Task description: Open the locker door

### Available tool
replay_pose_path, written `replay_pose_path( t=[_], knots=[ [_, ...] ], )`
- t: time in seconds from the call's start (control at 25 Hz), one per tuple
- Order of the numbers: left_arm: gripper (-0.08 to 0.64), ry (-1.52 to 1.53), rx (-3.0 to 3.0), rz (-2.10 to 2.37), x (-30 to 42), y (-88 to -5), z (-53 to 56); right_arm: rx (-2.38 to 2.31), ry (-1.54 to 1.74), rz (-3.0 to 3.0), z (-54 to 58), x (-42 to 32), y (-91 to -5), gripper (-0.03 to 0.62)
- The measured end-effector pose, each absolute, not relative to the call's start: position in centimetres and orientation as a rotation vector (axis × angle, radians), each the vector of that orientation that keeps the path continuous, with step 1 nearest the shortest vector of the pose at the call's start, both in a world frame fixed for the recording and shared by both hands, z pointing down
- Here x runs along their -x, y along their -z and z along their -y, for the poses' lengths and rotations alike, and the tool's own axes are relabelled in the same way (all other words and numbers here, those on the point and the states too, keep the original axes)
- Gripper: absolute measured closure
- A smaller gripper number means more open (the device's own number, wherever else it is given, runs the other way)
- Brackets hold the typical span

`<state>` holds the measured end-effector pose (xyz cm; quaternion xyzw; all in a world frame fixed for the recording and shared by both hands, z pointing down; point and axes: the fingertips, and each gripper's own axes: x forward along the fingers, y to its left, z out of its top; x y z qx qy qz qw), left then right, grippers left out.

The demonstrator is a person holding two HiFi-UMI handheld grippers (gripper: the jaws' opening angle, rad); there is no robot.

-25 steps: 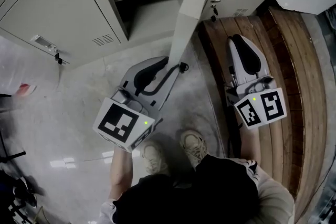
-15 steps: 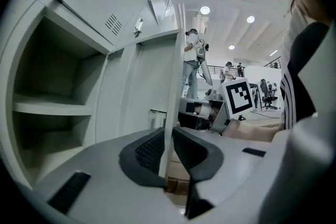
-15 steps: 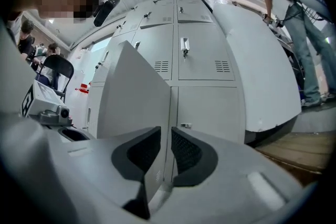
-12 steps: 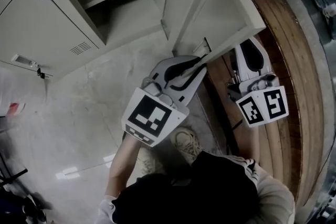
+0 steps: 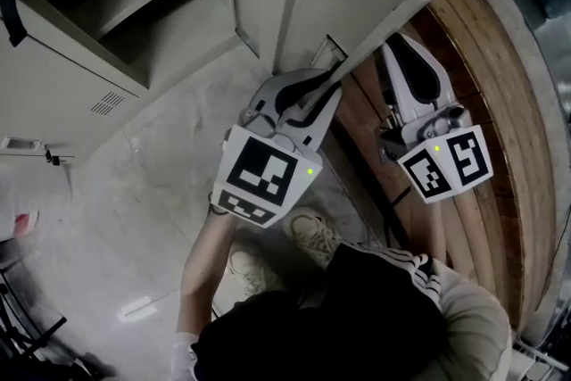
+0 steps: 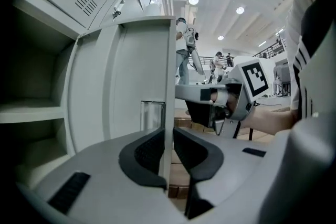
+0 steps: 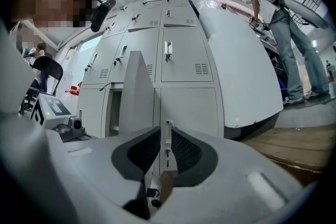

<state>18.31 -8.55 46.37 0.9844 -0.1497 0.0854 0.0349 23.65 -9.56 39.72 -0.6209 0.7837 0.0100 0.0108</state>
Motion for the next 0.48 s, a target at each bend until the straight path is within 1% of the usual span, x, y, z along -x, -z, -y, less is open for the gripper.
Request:
replay_pose_path(
  t=[0.32,0.44,0.48],
  knots=[
    [0.492,-0.240,-3.016,0.447,-20.2,-46.6,8.9,1.966,-0.032,-2.418,9.3,-24.8,-39.6,0.531],
    [0.475,-0.230,-3.009,0.437,-20.6,-46.6,9.1,1.966,-0.034,-2.416,9.4,-24.7,-39.6,0.531],
    [0.453,-0.220,-2.997,0.417,-20.7,-46.5,9.1,1.967,-0.037,-2.417,9.3,-24.7,-39.5,0.531]
  ],
)
